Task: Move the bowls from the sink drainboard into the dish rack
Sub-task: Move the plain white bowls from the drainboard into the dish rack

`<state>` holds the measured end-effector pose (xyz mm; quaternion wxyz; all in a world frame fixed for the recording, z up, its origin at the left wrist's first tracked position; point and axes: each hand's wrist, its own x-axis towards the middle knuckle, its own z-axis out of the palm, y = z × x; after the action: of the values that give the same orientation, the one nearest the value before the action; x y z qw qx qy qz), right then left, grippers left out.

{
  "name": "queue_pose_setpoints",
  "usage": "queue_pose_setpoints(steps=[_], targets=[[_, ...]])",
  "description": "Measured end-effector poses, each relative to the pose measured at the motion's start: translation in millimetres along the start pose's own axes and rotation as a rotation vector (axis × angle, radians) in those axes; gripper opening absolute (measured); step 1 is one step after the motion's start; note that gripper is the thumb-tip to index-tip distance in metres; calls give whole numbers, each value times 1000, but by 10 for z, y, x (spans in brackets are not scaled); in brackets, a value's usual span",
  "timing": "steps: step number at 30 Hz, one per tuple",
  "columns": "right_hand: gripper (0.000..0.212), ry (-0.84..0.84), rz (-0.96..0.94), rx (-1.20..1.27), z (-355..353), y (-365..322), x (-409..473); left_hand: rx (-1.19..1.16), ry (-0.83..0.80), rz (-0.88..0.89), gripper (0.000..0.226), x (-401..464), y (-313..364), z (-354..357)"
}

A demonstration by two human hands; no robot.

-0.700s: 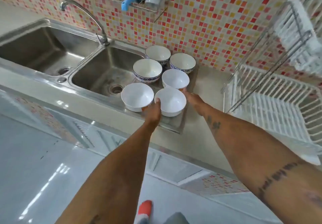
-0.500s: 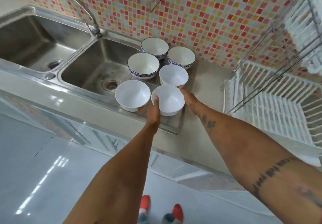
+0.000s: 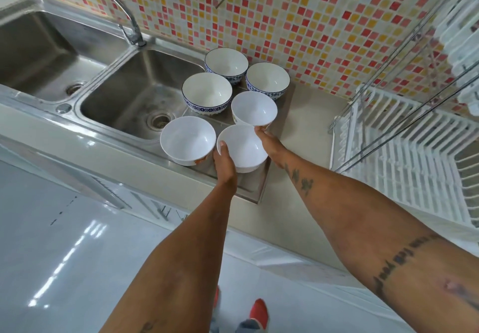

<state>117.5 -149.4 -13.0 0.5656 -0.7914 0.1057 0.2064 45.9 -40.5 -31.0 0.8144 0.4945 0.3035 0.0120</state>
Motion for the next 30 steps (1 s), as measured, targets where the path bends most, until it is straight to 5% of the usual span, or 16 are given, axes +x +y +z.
queue_pose_setpoints(steps=[7, 12, 16, 23, 30], targets=[[60, -10, 63, -14, -130, -133, -106, -46, 14, -62, 55, -163, 80, 133], [64, 8, -63, -77, -368, -800, -427, -140, -24, 31, 51, -373, 538, 376], [64, 190, -310, -173, -706, -1595, -765, -189, -165, 114, 42, -564, 1200, 740], [53, 484, -571, -210, -1455, -2681, -1507, -253, -403, 119, 64, -1229, 2191, 1529], [35, 788, -662, -117, -2470, -2654, -2446, -13, -714, 44, 51, -2127, 2454, 2402]])
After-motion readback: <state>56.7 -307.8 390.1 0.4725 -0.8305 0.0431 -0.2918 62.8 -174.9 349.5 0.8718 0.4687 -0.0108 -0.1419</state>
